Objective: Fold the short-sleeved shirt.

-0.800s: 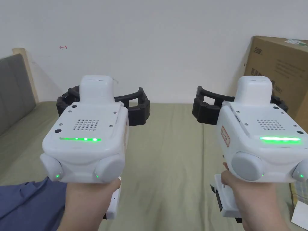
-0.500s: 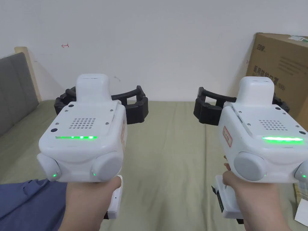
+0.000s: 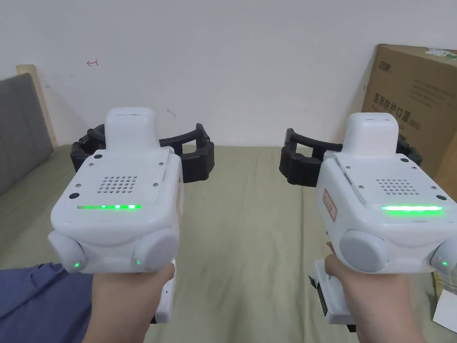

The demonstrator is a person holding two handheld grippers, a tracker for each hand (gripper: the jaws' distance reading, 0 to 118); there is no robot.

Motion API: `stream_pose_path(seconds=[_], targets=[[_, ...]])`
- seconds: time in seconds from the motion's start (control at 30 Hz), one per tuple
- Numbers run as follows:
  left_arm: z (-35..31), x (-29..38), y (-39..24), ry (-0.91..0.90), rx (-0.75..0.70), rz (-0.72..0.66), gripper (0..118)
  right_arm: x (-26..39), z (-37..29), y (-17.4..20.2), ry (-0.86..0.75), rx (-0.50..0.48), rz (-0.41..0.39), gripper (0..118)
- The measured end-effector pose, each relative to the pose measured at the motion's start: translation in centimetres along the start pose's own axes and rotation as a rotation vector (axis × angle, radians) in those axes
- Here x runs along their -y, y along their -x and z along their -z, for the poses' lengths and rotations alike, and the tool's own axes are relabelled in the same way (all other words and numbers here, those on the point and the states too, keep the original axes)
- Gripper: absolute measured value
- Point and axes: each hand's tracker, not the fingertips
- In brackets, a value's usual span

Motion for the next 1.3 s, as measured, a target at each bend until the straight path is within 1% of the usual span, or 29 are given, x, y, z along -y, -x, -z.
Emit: stream_pose_path(seconds=[0.23,0.4,0.57,0.7,1.03,1.1,1.3], targets=[[-0.3,-0.1,-0.9,-0.015,0.041,0.056,118,0.3,0.2,0.1,0.018,0.012,-0.016,118],[-0.5,-0.2,-1.6,-0.021,0.07,0.071,118,0.4,0.1,-0.1,0.019,-0.005,0.012,118],[-0.3,0.1,-1.9,0.006,0.081,0.081,118,0.5,0.1,-0.2,0.024,0.007,0.005,118],[-0.3,0.5,-1.9,0.021,0.075,0.062,118,0.5,0.1,-0.4,0.029,0.013,-0.01,118],[-0.1,0.6,-1.5,0.032,0.08,0.035,118,0.8,0.0,-0.9,0.028,0.028,0.004,118],[-0.1,0.5,-1.5,0.03,0.077,0.033,118,0.8,0.0,-1.1,0.021,0.019,0.017,118],[0.0,0.5,-1.2,0.029,0.081,0.023,118,0.9,0.5,-1.5,0.059,0.028,0.024,118]])
